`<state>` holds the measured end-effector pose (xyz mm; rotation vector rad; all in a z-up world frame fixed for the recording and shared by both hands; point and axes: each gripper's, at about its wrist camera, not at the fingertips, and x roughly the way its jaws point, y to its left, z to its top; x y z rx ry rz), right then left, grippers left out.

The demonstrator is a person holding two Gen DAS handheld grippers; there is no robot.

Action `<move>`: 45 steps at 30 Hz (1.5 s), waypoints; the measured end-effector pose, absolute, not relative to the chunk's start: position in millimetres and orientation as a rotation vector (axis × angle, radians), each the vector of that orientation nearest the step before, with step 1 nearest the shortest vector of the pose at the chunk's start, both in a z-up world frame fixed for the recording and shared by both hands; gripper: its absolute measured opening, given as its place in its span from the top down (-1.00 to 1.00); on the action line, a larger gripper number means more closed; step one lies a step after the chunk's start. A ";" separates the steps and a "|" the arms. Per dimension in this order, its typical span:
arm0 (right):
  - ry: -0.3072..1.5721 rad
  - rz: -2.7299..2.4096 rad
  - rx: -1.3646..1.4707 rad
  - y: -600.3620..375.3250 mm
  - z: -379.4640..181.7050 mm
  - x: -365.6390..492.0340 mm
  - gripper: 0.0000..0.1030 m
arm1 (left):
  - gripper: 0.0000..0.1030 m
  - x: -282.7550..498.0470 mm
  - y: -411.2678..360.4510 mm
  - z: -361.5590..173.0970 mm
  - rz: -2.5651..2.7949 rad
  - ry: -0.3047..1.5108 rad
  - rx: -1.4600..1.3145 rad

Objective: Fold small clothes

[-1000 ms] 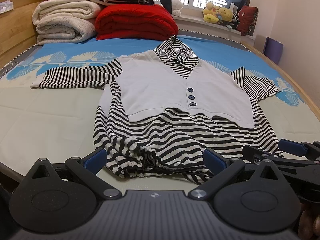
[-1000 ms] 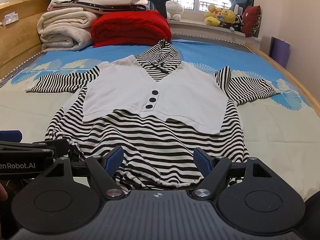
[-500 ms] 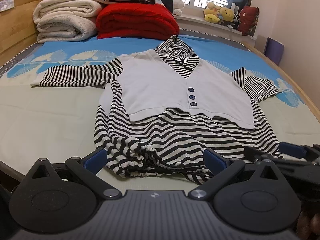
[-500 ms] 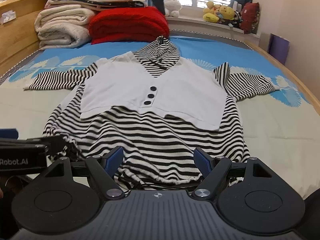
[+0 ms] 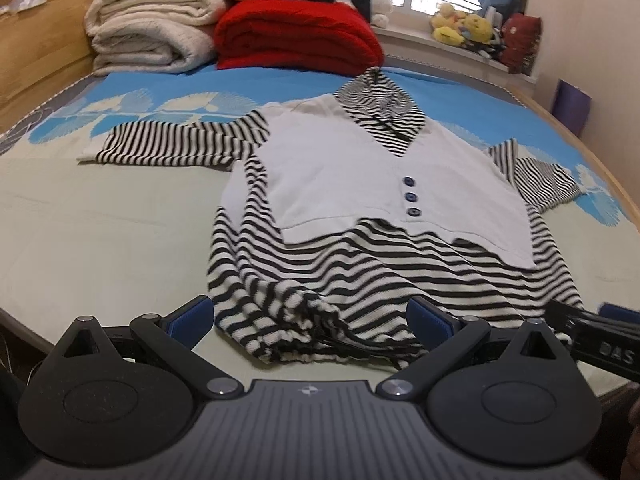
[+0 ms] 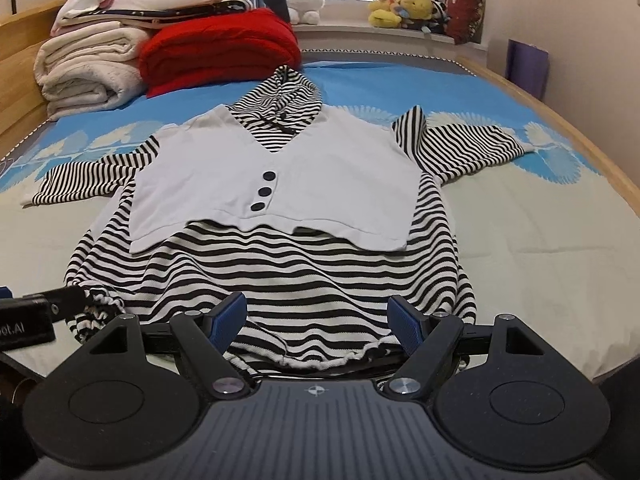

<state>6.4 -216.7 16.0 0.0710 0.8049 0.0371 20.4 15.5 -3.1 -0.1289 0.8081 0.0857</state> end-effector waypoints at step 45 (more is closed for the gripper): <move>0.772 -0.128 0.118 -301.5 -12.3 38.3 0.01 | 0.17 53.3 69.4 -9.8 0.115 0.865 -0.096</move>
